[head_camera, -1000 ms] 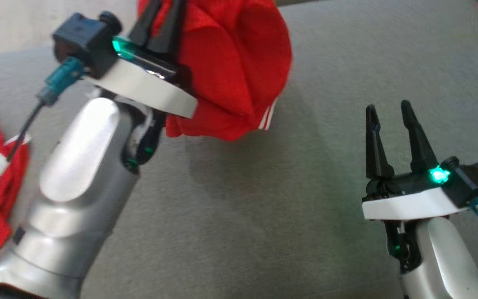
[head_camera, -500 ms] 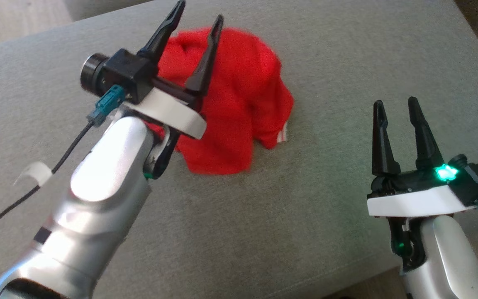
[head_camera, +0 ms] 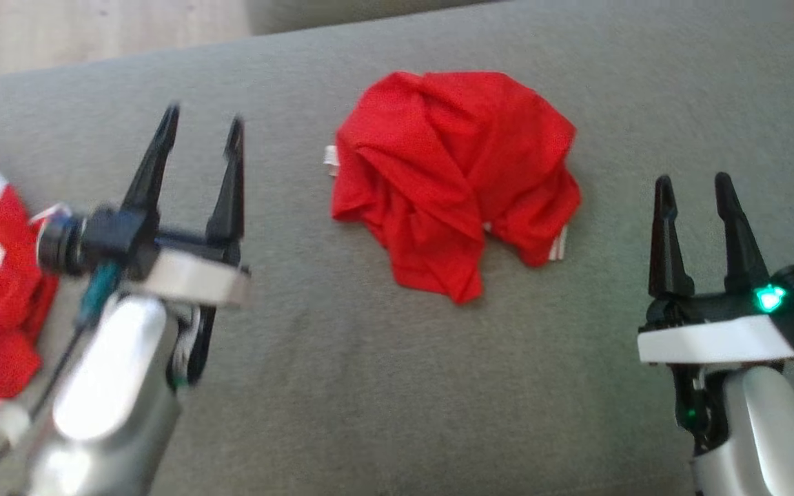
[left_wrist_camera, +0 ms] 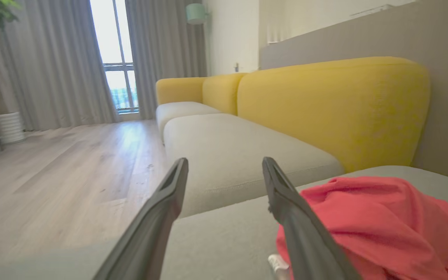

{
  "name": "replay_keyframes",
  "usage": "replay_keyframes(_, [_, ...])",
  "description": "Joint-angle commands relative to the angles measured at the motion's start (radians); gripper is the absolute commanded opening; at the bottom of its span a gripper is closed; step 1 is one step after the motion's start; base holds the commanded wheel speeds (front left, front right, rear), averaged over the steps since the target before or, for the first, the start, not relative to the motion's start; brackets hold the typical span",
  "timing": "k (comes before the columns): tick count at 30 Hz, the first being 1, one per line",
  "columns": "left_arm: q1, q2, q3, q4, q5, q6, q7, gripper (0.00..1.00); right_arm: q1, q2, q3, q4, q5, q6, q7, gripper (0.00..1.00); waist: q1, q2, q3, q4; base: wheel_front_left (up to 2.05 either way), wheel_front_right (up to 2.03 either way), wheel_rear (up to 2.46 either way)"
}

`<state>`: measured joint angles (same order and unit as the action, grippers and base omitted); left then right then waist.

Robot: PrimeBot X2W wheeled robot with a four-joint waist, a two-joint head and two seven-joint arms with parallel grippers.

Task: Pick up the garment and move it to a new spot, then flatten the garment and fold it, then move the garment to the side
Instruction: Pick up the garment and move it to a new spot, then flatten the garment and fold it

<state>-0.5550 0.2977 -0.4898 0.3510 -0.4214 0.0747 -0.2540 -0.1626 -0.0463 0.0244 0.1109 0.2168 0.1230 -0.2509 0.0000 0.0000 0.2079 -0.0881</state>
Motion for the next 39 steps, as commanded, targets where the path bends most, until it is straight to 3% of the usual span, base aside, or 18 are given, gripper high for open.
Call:
replay_keyframes(1, [0.026, 0.024, 0.062, -0.057, 0.006, 0.015, -0.007, 1.0, 0.008, -0.004, 0.013, -0.028, -0.012, 0.008, -0.011, 1.0, 0.0, 0.0, -0.036, 0.052, 0.0, 0.0, 0.0])
replay_keyframes(9, [0.277, -0.042, 0.158, -0.2, 0.07, 0.032, -0.008, 1.0, 0.057, -0.004, -0.019, -0.009, -0.031, 0.008, -0.011, 1.0, 0.0, 0.0, -0.077, 0.115, 0.0, 0.0, 0.0])
replay_keyframes(17, [0.391, -0.137, 0.245, -0.248, 0.121, -0.002, -0.008, 1.0, 0.073, -0.004, -0.011, 0.017, -0.023, 0.008, -0.011, 1.0, 0.0, 0.0, -0.095, 0.11, 0.0, 0.0, 0.0])
replay_keyframes(27, [0.396, -0.184, 0.302, -0.238, 0.198, -0.068, -0.008, 1.0, 0.068, -0.004, -0.001, 0.045, -0.028, 0.008, -0.011, 1.0, 0.0, 0.0, -0.085, 0.116, 0.0, 0.0, 0.0])
replay_keyframes(33, [0.385, -0.198, 0.311, -0.223, 0.222, -0.093, -0.008, 1.0, 0.016, -0.004, -0.019, 0.146, -0.041, 0.008, -0.011, 1.0, 0.0, 0.0, -0.053, 0.142, 0.0, 0.0, 0.0])
replay_keyframes(39, [0.373, -0.215, 0.32, -0.204, 0.235, -0.114, -0.008, 1.0, -0.077, -0.004, -0.036, 0.365, -0.058, 0.008, -0.011, 1.0, 0.0, 0.0, -0.026, 0.181, 0.0, 0.0, 0.0])
